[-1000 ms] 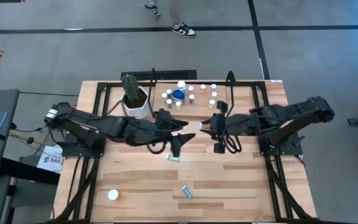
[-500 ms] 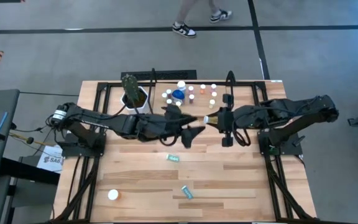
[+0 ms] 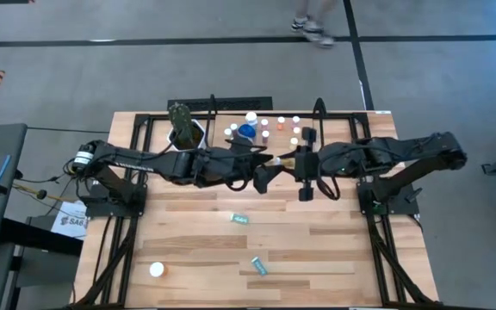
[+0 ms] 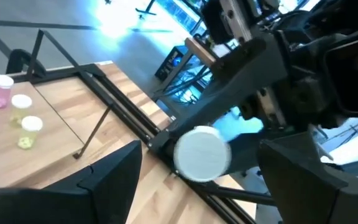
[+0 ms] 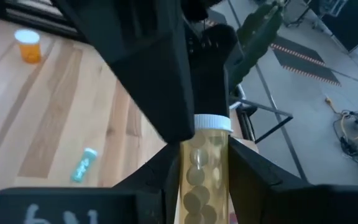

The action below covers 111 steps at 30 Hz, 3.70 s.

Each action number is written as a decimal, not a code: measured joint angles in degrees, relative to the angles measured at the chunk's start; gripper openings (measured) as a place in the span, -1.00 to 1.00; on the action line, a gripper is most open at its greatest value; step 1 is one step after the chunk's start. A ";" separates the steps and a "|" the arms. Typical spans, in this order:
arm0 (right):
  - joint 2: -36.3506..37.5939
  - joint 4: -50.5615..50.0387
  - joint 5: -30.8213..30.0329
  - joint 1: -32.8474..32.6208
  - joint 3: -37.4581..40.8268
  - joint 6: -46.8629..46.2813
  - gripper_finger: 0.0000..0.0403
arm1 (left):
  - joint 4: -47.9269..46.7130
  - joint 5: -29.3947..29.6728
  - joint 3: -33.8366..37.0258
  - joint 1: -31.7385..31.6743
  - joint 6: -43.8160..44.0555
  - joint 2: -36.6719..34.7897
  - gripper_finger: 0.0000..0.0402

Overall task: Pick and place medicine bottles onto shelf by color
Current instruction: Put the yellow pill bottle on the shelf

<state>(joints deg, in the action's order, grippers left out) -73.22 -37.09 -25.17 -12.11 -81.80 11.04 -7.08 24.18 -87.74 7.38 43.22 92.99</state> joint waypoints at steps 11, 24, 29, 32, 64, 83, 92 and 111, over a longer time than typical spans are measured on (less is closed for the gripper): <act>-2.28 1.74 1.34 0.65 0.17 1.56 -0.34 | -0.13 -1.32 0.00 -0.33 -0.01 0.00 0.20; -2.05 1.73 0.76 0.65 0.08 1.68 -0.33 | -1.89 -4.52 -0.02 -1.76 2.38 -0.02 -0.49; -1.52 1.25 0.89 0.65 0.08 1.67 -0.32 | -1.78 -4.97 -0.02 -1.92 2.87 -0.02 -0.59; -1.20 1.29 1.05 0.65 0.02 1.41 -0.26 | -1.36 -5.30 -0.07 -2.00 3.17 -0.02 -0.57; -3.92 -19.58 0.90 2.53 -8.09 -13.58 0.26 | -2.36 -12.35 -0.07 -4.97 5.51 -0.05 -0.56; -3.92 -19.42 1.30 2.08 -8.14 -12.47 -0.46 | -2.32 -11.37 -0.07 -4.99 5.05 -0.07 -0.50; -3.92 -19.42 1.32 1.96 -8.14 -12.26 -0.39 | -2.33 -11.49 -0.07 -4.95 5.01 -0.07 -0.49; -3.92 -19.26 1.29 1.98 -8.14 -10.57 -0.18 | -2.64 -11.99 -0.04 -4.95 5.51 -0.07 -0.55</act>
<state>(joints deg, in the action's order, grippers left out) -77.14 -56.35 -23.88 -10.13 -89.93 0.47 -9.72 12.19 -87.79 2.44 48.73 92.92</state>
